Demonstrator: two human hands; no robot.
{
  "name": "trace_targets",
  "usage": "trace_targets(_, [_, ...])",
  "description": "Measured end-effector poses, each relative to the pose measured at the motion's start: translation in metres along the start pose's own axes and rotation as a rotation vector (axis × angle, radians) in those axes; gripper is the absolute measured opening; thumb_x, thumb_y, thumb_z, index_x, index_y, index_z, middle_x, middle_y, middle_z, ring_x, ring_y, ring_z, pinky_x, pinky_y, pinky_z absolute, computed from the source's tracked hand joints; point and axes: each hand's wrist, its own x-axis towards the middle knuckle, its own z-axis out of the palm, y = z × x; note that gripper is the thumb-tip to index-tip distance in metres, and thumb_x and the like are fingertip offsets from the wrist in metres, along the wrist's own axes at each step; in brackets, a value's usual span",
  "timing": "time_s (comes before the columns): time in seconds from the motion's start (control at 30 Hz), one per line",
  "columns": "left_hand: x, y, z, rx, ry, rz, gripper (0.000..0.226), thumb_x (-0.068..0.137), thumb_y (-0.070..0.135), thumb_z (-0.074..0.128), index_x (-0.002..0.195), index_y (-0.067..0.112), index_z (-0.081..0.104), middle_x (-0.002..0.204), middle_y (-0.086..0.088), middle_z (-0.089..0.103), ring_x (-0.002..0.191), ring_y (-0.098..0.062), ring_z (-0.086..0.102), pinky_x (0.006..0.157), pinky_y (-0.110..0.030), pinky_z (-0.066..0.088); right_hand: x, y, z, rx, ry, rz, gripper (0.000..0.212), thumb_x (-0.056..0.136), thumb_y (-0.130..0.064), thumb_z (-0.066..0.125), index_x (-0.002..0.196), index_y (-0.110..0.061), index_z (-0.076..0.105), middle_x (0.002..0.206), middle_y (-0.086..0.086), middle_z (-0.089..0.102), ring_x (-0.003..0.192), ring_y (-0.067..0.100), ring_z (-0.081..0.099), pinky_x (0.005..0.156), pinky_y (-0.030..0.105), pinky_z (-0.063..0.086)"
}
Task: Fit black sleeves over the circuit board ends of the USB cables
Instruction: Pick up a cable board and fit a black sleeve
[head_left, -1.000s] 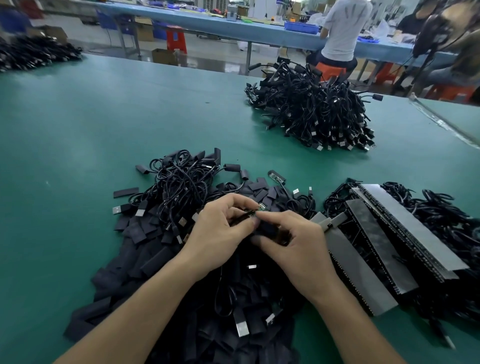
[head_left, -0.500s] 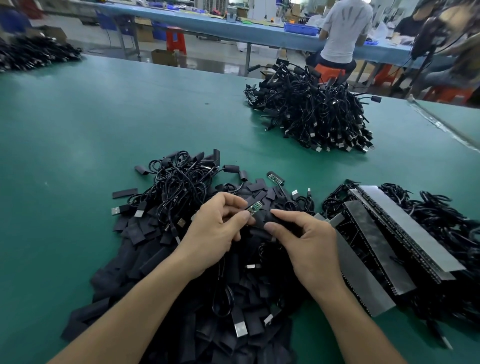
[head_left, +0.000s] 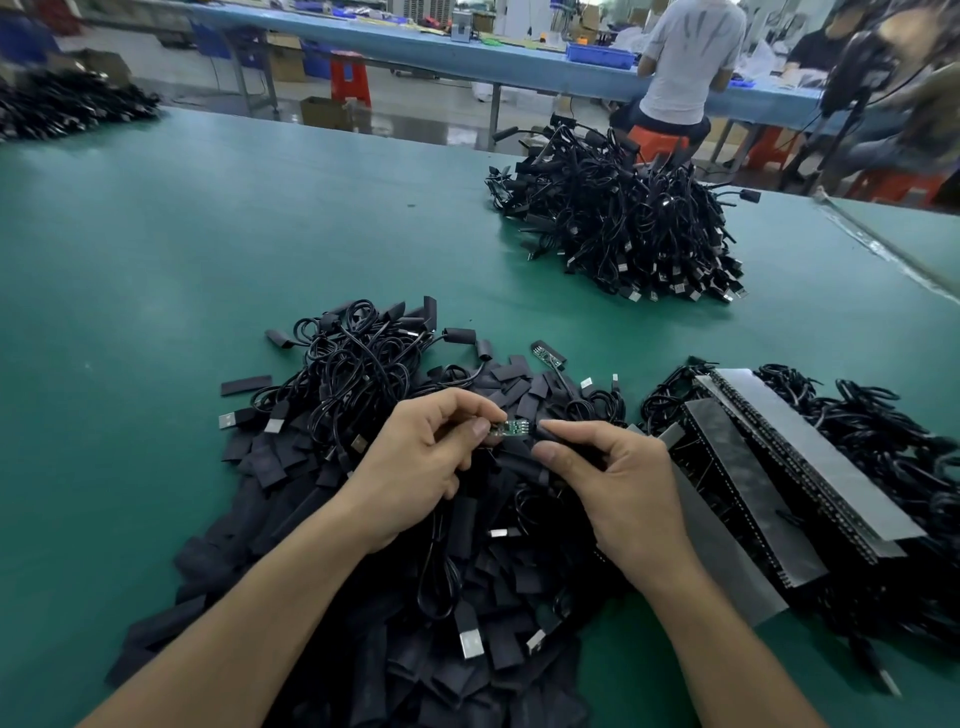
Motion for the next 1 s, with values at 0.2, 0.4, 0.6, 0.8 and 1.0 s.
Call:
trace_targets(0.2, [-0.0005,0.0006,-0.0009,0.008,-0.002,-0.004,0.022,0.1,0.007,0.055,0.095,0.019,0.073,0.055,0.012,0.049,0.049,-0.001,0.043,0.044,-0.015,0.038,0.0,-0.0011,0.0006,-0.014,-0.022,0.002,0.028,0.075,-0.009,0.083,0.091,-0.03,0.074,0.085,-0.013,0.075,0.081,-0.001,0.07,0.073,0.009,0.05])
trace_targets(0.4, [-0.0011,0.0014,-0.0012,0.024,-0.017,-0.013,0.024,0.1,0.008,0.056,0.092,0.023,0.074,0.056,0.011,0.048,0.048,-0.003,0.042,0.044,-0.016,0.038,-0.0004,0.0035,0.0018,-0.068,-0.007,0.016,0.031,0.075,-0.013,0.084,0.102,-0.025,0.076,0.092,-0.01,0.075,0.086,0.001,0.071,0.082,0.02,0.056])
trace_targets(0.6, [-0.0008,0.0014,-0.002,0.139,0.01,0.013,0.027,0.099,0.011,0.057,0.088,0.029,0.074,0.055,0.011,0.051,0.043,-0.008,0.047,0.045,-0.017,0.042,-0.0016,0.0024,0.0018,-0.097,-0.012,0.004,0.041,0.073,-0.014,0.086,0.11,-0.025,0.074,0.093,-0.016,0.073,0.089,-0.003,0.069,0.082,0.016,0.054])
trace_targets(0.8, [-0.0007,0.002,-0.0028,0.087,0.005,-0.01,0.028,0.099,0.01,0.057,0.088,0.028,0.074,0.055,0.01,0.049,0.044,-0.007,0.045,0.045,-0.017,0.04,-0.0028,-0.0027,0.0014,-0.1,-0.046,-0.03,0.031,0.072,-0.013,0.085,0.083,-0.039,0.072,0.079,-0.02,0.074,0.072,-0.001,0.069,0.068,0.011,0.052])
trace_targets(1.0, [0.0001,0.0044,-0.0024,0.06,-0.008,-0.022,0.027,0.1,0.007,0.055,0.088,0.022,0.075,0.054,0.01,0.049,0.043,-0.004,0.044,0.043,-0.015,0.04,-0.0021,-0.0023,0.0012,-0.069,-0.026,-0.009,0.028,0.072,-0.013,0.085,0.084,-0.036,0.075,0.079,-0.016,0.075,0.074,0.003,0.071,0.072,0.022,0.058])
